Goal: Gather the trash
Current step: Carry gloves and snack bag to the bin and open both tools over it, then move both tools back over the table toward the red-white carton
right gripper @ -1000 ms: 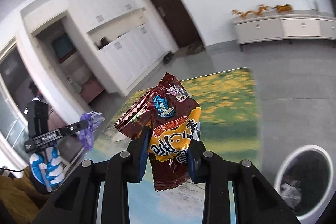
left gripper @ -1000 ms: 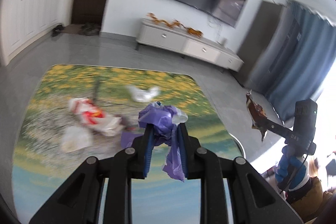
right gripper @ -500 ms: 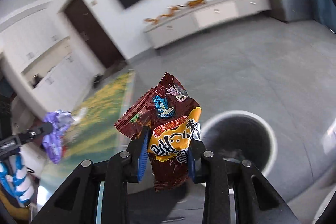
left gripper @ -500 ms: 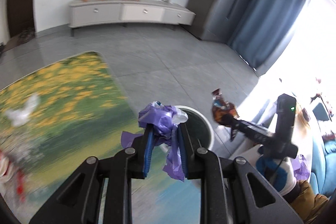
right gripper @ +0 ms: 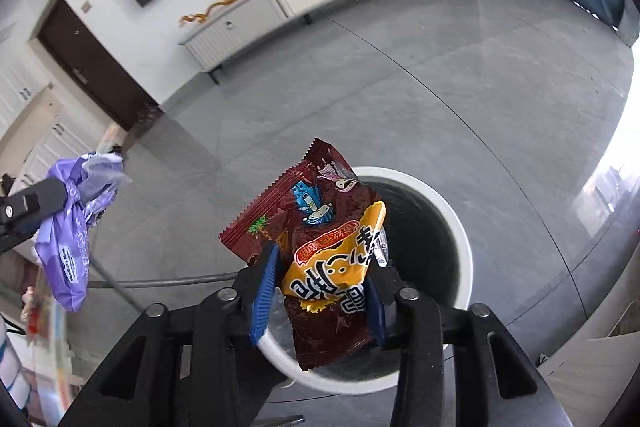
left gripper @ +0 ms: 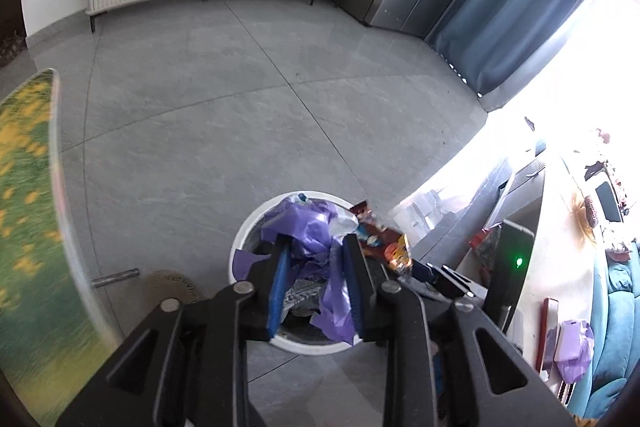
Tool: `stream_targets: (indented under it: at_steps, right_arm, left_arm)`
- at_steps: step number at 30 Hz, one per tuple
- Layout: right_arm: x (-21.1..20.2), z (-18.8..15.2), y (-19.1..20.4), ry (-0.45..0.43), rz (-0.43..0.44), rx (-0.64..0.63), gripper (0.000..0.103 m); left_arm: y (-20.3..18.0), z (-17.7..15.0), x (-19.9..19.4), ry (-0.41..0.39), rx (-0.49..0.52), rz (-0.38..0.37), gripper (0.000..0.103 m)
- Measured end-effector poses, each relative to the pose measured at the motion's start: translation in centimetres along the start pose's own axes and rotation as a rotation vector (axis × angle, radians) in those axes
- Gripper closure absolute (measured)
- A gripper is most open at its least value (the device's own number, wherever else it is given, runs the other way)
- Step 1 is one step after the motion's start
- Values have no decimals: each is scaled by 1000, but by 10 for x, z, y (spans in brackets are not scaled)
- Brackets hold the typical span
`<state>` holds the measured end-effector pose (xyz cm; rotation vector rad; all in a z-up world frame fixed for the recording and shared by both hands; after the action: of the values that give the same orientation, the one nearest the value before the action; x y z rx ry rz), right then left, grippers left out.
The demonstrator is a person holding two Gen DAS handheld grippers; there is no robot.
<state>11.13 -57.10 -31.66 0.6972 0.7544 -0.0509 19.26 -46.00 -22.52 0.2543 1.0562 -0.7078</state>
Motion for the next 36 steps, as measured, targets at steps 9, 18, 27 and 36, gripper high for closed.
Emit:
stream_targets:
  at_steps: [9,18,27,36]
  right_arm:
    - [2,-9,-22,10,-74,30,41]
    - [-2,-2,-13,-10,-98,13,39]
    - [-33,15,42,-75,-61,-63,39]
    - [-92,29,141,-197,-31,-229,14]
  left_arm:
    - [-16,3,26,39,-19,-66,57]
    - [-2,1,-17,-47,-15,-42,57]
    - [44,-5,-111,-297,-16,117,57]
    - [94,-35,-205,-421,-28,252,57]
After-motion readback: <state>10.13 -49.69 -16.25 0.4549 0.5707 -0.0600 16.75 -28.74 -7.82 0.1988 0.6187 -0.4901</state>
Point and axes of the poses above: each gripper's, at about its wrist camera, not at the fingertips, and x roughly the way its jaws point, y to its left, z to its top, the point moved 9 cm from there along x, roughly the way its jaws point, and after that the axes turned 13 degrees about z, right-handed, at the moved point
